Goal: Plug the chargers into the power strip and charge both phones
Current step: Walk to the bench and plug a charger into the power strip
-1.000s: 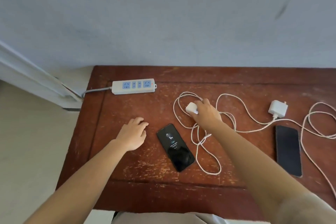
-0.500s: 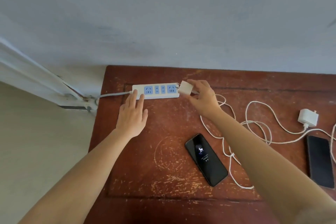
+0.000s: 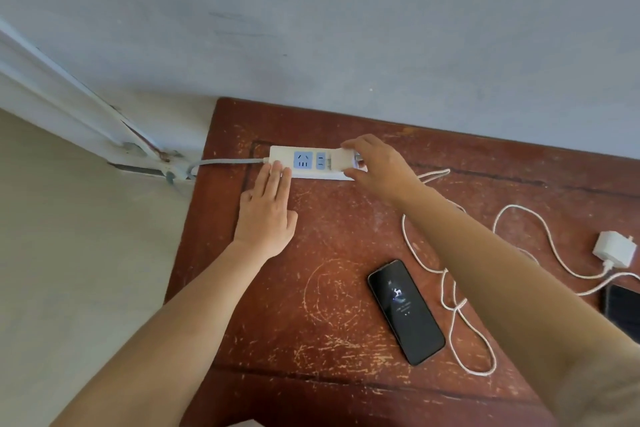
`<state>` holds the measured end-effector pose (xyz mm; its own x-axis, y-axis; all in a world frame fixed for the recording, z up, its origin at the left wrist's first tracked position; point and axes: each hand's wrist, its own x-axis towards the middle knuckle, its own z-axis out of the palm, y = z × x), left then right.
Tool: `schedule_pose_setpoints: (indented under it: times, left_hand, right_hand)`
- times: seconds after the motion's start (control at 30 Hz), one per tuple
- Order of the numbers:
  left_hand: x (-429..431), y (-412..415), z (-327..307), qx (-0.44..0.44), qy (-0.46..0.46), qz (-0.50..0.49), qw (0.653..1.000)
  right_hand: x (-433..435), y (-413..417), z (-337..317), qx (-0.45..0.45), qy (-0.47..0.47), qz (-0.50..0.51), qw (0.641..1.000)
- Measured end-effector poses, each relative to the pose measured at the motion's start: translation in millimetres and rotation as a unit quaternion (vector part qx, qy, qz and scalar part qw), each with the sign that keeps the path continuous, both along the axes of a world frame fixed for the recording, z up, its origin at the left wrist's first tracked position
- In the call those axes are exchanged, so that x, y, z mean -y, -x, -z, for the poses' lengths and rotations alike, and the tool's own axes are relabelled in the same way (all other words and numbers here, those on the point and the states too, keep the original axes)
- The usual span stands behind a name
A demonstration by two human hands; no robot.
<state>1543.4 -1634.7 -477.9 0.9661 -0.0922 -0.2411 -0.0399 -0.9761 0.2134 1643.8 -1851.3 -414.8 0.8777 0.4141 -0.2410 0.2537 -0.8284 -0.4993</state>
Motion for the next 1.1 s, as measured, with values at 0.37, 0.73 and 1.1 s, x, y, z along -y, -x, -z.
schedule_pose_setpoints:
  times: [0.37, 0.73, 1.1]
  left_hand:
    - [1, -1, -2, -0.006, -0.012, -0.001, 1.0]
    - [-2, -2, -6, -0.002, 0.009, 0.005, 1.0]
    - [-4, -4, -6, -0.005, 0.013, 0.007, 1.0]
  right_hand:
    - [-24, -19, -11, -0.003, 0.09, -0.079, 0.993]
    - [-38, -33, -25, 0.01, 0.095, -0.115, 0.989]
    - [-54, -35, -14, 0.019, 0.071, -0.131, 0.989]
